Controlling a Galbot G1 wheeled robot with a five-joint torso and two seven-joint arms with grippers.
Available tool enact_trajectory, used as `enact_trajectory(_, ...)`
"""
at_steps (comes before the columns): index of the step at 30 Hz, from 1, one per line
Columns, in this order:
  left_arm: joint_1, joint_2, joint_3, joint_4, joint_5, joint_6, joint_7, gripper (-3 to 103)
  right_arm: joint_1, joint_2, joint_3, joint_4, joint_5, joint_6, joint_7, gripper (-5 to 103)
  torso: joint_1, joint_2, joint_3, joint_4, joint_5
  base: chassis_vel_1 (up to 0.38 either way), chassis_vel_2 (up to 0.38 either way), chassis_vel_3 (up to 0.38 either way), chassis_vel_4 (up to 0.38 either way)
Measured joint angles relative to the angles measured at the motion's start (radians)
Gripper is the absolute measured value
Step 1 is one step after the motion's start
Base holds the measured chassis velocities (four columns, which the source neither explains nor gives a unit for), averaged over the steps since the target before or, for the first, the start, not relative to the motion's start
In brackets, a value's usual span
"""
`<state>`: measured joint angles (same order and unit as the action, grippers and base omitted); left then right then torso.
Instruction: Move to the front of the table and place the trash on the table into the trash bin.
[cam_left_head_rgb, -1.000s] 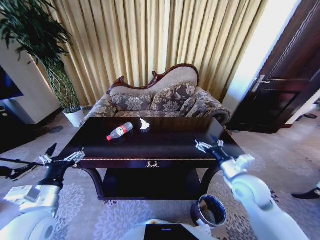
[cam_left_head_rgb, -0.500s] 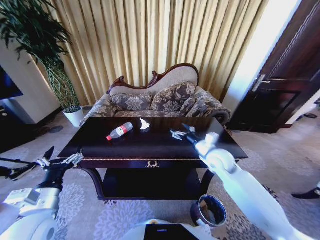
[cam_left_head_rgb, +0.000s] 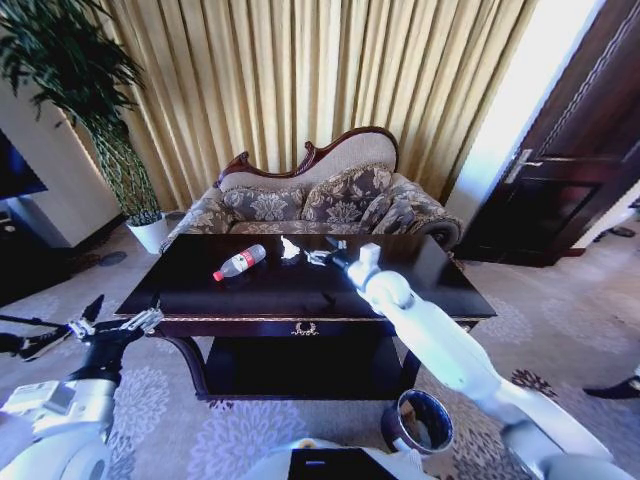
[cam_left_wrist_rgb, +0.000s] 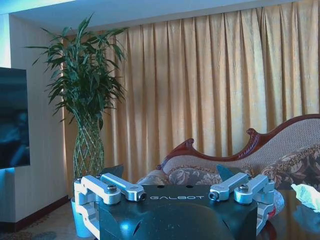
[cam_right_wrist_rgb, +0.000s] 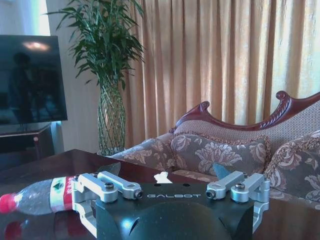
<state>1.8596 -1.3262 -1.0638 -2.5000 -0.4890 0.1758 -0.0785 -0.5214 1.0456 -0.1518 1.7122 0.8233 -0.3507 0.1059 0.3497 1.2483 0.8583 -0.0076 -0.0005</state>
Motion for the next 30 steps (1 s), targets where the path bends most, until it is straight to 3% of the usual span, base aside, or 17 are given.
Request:
enact_trajectory(9,0.0,-0.002,-0.006,0.0,0.003,0.0,-0.001,100,0.105,0.084,-0.075,-0.122,0.026,-0.033,0.045,100,0.0,0.0,0.0,0.0,0.0002,0.0,0.0,0.0,0.0)
enact_trajectory(16,0.0,-0.002,-0.037,0.0,-0.008,-0.003,-0.001,100,0.18,0.198,-0.139,-0.27,0.019,-0.087,0.135,100,0.0,0.0,0.0,0.0002,0.0001,0.0,0.0,0.0,0.0)
enact_trajectory(30,-0.004,-0.016,-0.071,0.0,-0.036,-0.012,-0.001,100,0.233,0.319,-0.154,-0.484,-0.045,-0.081,0.135,100,0.0,0.0,0.0,0.0,0.0002,0.0,0.0,0.0,0.0)
